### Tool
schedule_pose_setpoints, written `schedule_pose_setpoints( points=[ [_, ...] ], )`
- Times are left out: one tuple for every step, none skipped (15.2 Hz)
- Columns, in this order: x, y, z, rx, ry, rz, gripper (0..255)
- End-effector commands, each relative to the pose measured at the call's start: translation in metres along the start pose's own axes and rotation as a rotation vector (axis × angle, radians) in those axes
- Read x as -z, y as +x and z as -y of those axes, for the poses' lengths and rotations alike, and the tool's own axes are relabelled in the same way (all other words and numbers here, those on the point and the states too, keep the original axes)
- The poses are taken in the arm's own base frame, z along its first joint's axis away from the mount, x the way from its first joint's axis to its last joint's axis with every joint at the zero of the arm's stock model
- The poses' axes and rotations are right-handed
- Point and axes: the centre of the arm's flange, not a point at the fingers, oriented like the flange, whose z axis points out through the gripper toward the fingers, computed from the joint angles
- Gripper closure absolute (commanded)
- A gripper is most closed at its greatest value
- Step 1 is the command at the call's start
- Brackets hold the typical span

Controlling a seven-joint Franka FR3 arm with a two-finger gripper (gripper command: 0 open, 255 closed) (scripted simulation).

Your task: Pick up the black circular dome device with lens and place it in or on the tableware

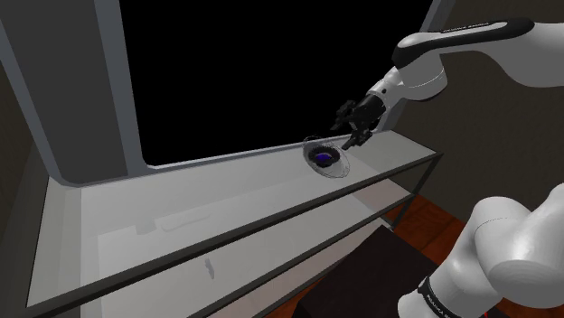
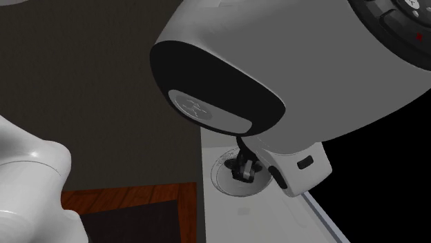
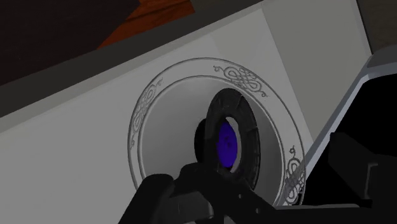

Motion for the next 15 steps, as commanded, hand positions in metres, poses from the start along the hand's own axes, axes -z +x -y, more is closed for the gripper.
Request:
schedule_pose_setpoints(
  points=[
    [0.0,0.0,0.0,0.0,0.0,0.0,0],
    [0.0,0.0,0.0,0.0,0.0,0.0,0],
    [0.0,0.0,0.0,0.0,0.0,0.0,0],
    [0.0,0.0,0.0,0.0,0.0,0.0,0],
    [0.013,0.0,0.0,0.0,0.0,0.0,0],
    [0.026,0.0,0.0,0.0,0.0,0.0,0],
    [0.04,0.0,0.0,0.0,0.0,0.0,0],
    [0.05,0.0,0.0,0.0,0.0,0.0,0],
    [0.05,0.0,0.0,0.0,0.0,0.0,0],
    [0.05,0.0,0.0,0.0,0.0,0.0,0],
    [0.05,0.0,0.0,0.0,0.0,0.0,0],
    [0.05,0.0,0.0,0.0,0.0,0.0,0],
    [0.05,0.0,0.0,0.0,0.0,0.0,0],
    [0.05,0.0,0.0,0.0,0.0,0.0,0],
    [0.05,0.0,0.0,0.0,0.0,0.0,0]
  ],
)
